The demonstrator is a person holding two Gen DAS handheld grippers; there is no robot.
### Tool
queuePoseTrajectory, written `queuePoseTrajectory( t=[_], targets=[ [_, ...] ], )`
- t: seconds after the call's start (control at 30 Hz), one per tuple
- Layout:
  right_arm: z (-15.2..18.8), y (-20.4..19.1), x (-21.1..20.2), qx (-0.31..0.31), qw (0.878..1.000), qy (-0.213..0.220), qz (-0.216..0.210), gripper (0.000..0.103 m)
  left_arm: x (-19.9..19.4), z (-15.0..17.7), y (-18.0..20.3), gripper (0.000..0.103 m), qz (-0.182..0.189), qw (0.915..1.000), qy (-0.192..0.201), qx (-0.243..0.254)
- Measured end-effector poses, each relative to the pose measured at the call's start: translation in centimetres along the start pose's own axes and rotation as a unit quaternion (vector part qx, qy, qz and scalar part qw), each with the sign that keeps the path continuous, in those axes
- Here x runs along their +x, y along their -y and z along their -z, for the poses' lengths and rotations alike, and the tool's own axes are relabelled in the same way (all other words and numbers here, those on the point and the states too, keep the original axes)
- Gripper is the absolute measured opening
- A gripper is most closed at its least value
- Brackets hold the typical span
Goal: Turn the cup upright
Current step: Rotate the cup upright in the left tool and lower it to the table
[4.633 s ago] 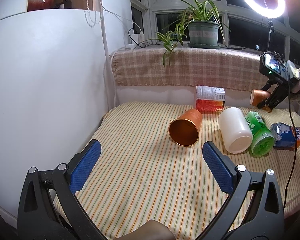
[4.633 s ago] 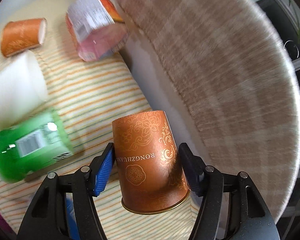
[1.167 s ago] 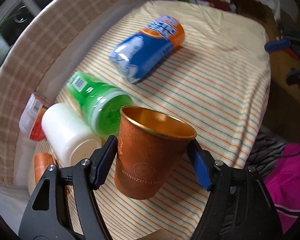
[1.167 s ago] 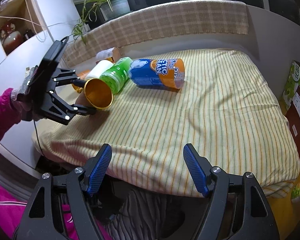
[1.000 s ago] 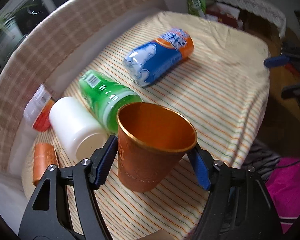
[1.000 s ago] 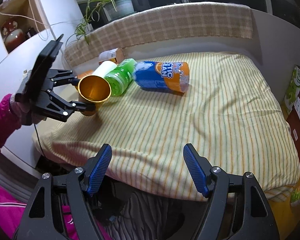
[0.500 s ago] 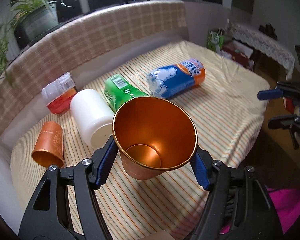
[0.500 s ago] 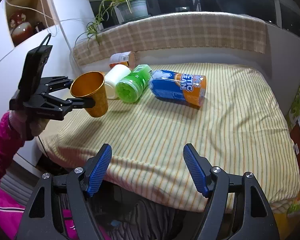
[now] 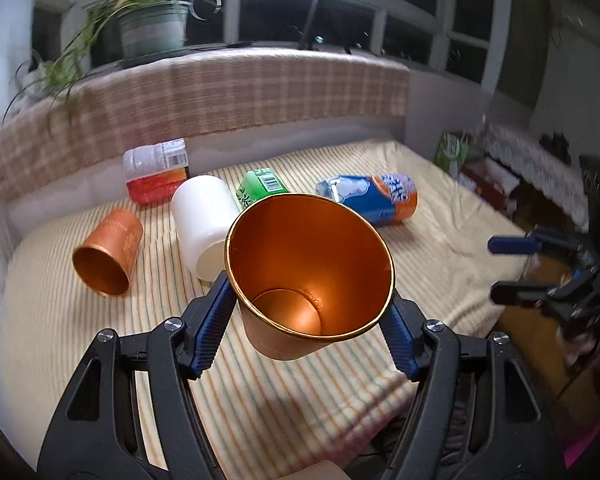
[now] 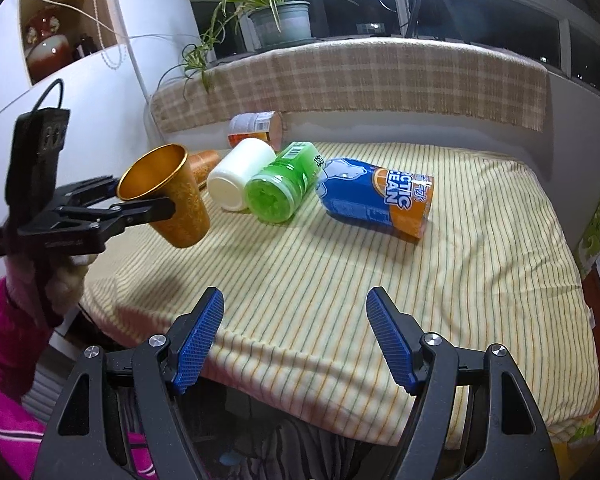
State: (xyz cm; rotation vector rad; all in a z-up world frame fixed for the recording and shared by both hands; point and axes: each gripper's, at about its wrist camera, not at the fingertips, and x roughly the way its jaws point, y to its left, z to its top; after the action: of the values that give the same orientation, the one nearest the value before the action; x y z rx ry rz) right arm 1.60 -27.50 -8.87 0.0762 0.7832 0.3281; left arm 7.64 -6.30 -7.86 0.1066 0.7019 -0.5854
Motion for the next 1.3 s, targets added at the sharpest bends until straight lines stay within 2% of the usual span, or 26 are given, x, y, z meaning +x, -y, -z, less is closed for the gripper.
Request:
queuePoseTrajectory(
  t=[0.2, 0.33, 0.67, 1.3],
  targets=[
    [-0.2, -0.2, 0.3, 0.009, 1.0, 0.009, 0.019, 0.074, 0.3, 0.5, 0.1, 0.071, -0.011, 0.9995, 0.012, -0.028],
    [-0.1, 0.0, 0.1, 0.014, 0.999, 0.013, 0.03, 0.074, 1.4, 0.8, 0.2, 0.071, -0.009, 0.9993, 0.003, -0.035],
    [0.7, 0.4, 0.0, 0.024, 0.998, 0.011, 0.049, 0.074, 3.8, 0.7, 1.1, 0.071, -0.004, 0.9996, -0.007, -0.028],
    [0.8, 0.5, 0.1, 0.025, 0.998, 0.009, 0.054, 0.074, 5.0, 1.6, 0.7, 0.071, 0.003, 0.999, -0.027, -0.034]
  ],
)
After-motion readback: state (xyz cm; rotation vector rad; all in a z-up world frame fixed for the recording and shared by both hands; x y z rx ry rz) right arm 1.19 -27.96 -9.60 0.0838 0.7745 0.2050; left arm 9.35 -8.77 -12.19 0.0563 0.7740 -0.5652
